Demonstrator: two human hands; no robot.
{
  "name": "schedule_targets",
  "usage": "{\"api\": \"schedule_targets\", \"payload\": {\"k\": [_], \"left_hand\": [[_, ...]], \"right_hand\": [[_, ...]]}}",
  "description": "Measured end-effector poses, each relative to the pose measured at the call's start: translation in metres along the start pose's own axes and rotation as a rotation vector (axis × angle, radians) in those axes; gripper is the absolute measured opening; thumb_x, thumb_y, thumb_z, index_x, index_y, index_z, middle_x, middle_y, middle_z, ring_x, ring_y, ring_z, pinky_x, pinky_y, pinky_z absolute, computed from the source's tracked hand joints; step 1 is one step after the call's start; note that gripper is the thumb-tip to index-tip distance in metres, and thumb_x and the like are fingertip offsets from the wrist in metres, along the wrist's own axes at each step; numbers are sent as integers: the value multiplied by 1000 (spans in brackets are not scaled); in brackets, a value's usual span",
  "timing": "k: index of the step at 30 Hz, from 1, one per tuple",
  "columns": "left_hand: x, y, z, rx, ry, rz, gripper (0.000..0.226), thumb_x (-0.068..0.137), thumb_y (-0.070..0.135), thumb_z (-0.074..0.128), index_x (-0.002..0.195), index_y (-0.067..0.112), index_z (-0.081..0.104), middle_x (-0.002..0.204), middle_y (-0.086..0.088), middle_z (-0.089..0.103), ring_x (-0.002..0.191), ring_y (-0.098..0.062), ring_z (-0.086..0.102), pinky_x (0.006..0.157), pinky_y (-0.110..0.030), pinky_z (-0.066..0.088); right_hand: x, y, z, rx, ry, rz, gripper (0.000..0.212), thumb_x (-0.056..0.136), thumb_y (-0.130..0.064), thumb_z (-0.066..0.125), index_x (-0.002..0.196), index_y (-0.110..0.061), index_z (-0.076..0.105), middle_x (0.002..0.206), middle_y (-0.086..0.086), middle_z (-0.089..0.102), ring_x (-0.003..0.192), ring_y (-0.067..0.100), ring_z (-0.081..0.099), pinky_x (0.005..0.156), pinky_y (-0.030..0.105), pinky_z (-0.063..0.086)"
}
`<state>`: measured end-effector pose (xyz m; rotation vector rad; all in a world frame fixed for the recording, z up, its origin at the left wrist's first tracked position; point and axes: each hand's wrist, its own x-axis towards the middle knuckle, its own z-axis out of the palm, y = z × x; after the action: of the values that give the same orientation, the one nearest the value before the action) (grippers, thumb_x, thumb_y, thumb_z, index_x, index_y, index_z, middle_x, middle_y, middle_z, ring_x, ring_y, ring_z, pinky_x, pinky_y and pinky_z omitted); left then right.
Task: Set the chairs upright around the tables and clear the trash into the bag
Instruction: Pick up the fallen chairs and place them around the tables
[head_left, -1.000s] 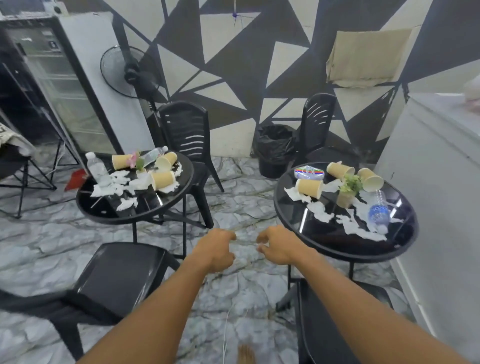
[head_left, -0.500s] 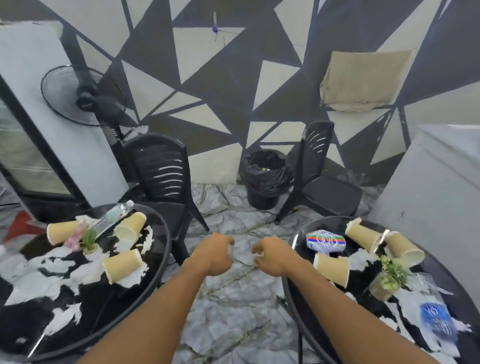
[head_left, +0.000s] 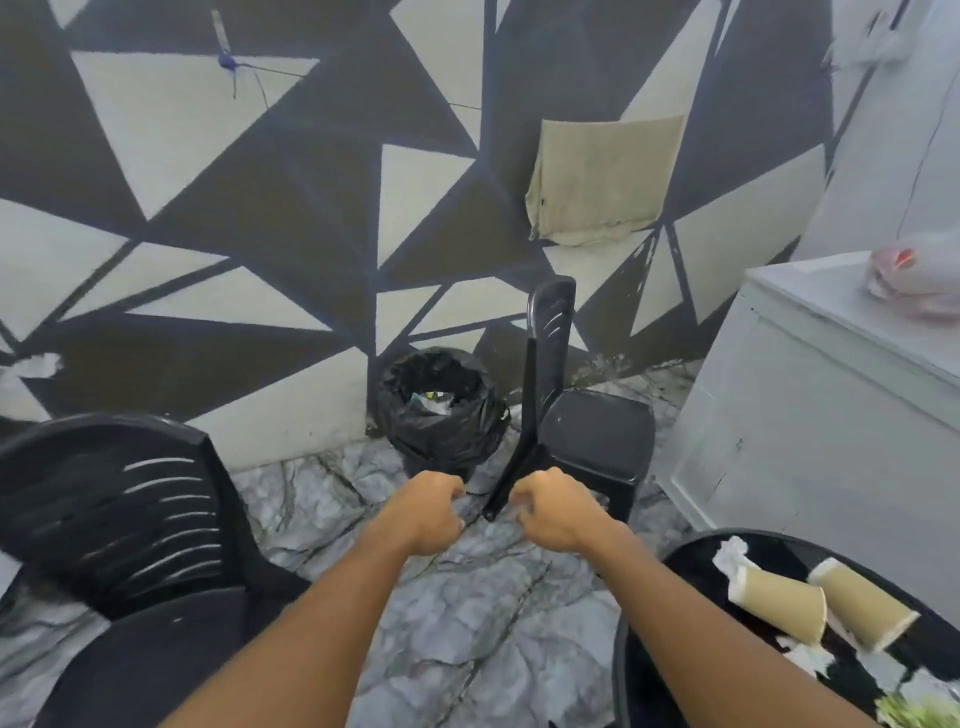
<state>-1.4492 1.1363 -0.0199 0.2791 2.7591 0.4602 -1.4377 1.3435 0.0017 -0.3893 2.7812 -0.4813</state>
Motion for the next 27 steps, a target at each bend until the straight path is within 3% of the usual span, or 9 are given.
{"api": "schedule_targets", "payload": {"k": [2, 7, 13, 15, 17, 21, 25, 27], "left_hand": [[44, -7, -16, -12, -15, 38, 49, 86, 28, 61, 134, 21, 55, 139, -4, 54, 123, -26, 53, 98, -43, 50], [172, -27, -55, 30, -26, 144, 50, 85, 32, 66, 133, 21, 55, 134, -4, 56, 119, -26, 55, 95, -43, 50], [352, -30, -124, 118, -31, 260, 46, 83, 24, 65, 129, 21, 59, 126, -5, 61, 115, -27, 58, 90, -38, 52], [405, -24, -148, 117, -27, 287, 39, 81, 22, 63, 120, 21, 63, 120, -5, 64, 111, -29, 60, 88, -38, 53], [454, -17, -168, 120, -44, 326, 44, 80, 22, 63, 125, 21, 61, 124, -4, 63, 113, -28, 60, 92, -40, 53], [550, -3, -198, 129, -89, 422, 50, 76, 18, 62, 126, 24, 60, 124, -1, 64, 108, -24, 61, 88, -38, 53], [645, 14, -210, 203, -88, 585, 55, 73, 4, 59, 124, 25, 60, 118, -2, 64, 105, -25, 61, 84, -41, 55], [688, 25, -206, 241, -112, 698, 55, 73, -2, 57, 123, 18, 60, 122, -7, 62, 111, -28, 58, 87, -45, 54]], "right_hand": [[40, 9, -11, 22, 17, 57, 26, 81, -24, 53, 96, -15, 72, 97, 8, 72, 91, 31, 65, 75, 42, 57], [167, 46, -45, 100, 83, 171, 30, 85, -33, 60, 111, -22, 71, 112, 3, 70, 101, 25, 65, 88, 40, 55], [328, 86, -92, 206, 186, 254, 23, 85, -32, 62, 101, -20, 74, 102, 6, 74, 95, 29, 67, 83, 42, 58], [370, 98, -108, 225, 205, 308, 26, 83, -32, 62, 102, -19, 73, 104, 6, 73, 97, 30, 67, 84, 43, 58], [406, 113, -125, 266, 234, 370, 26, 81, -32, 62, 103, -21, 72, 106, 6, 72, 98, 30, 67, 84, 44, 58], [471, 142, -149, 339, 319, 506, 15, 77, -33, 64, 83, -19, 65, 81, 3, 68, 76, 27, 64, 70, 42, 59], [534, 157, -148, 418, 399, 662, 37, 77, -38, 64, 107, -16, 59, 94, 6, 65, 83, 28, 61, 67, 34, 51], [571, 161, -140, 453, 385, 759, 31, 79, -28, 63, 106, -14, 55, 95, 9, 62, 79, 30, 58, 66, 37, 52]]}}
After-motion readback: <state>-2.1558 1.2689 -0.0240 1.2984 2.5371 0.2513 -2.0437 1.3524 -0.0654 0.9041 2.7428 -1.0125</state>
